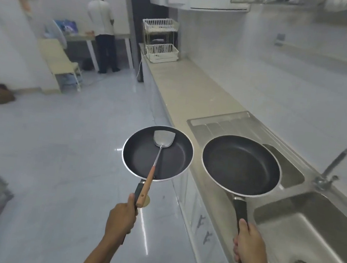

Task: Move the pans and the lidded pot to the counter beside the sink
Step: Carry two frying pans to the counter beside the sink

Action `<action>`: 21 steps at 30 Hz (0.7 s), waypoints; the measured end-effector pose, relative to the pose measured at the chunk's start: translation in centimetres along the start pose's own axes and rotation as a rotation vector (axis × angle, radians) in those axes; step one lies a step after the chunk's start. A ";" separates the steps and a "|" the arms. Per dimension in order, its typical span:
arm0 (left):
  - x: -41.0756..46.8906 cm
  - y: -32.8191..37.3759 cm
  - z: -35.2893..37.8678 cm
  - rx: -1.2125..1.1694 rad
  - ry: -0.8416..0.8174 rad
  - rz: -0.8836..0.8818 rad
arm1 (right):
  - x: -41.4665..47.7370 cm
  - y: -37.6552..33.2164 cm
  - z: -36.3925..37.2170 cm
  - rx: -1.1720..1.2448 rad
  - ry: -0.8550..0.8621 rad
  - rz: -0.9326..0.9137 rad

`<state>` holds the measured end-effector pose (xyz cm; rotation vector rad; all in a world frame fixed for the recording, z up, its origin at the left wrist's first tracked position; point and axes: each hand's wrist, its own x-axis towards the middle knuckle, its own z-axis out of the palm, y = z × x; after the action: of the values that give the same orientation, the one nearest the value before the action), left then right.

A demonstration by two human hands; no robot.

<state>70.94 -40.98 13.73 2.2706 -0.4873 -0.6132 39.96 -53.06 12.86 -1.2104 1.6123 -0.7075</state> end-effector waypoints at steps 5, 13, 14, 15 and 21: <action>14.4 4.5 -0.4 0.030 -0.034 0.017 | 8.2 -7.3 9.9 0.053 0.016 0.006; 34.8 13.2 -1.4 0.026 -0.123 0.062 | 20.0 -19.0 23.0 0.084 0.075 0.072; 37.6 14.2 -1.0 0.026 -0.141 0.063 | 21.7 -20.2 24.5 0.102 0.086 0.082; 40.0 15.2 -0.6 0.032 -0.131 0.077 | 23.0 -21.2 25.8 0.104 0.097 0.080; 55.7 21.8 3.2 0.082 -0.184 0.139 | 34.4 -26.6 33.8 0.209 0.130 0.125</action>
<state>111.01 -85.40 11.86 2.2446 -0.7662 -0.7463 79.83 -91.05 11.36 -0.9212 1.6583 -0.8661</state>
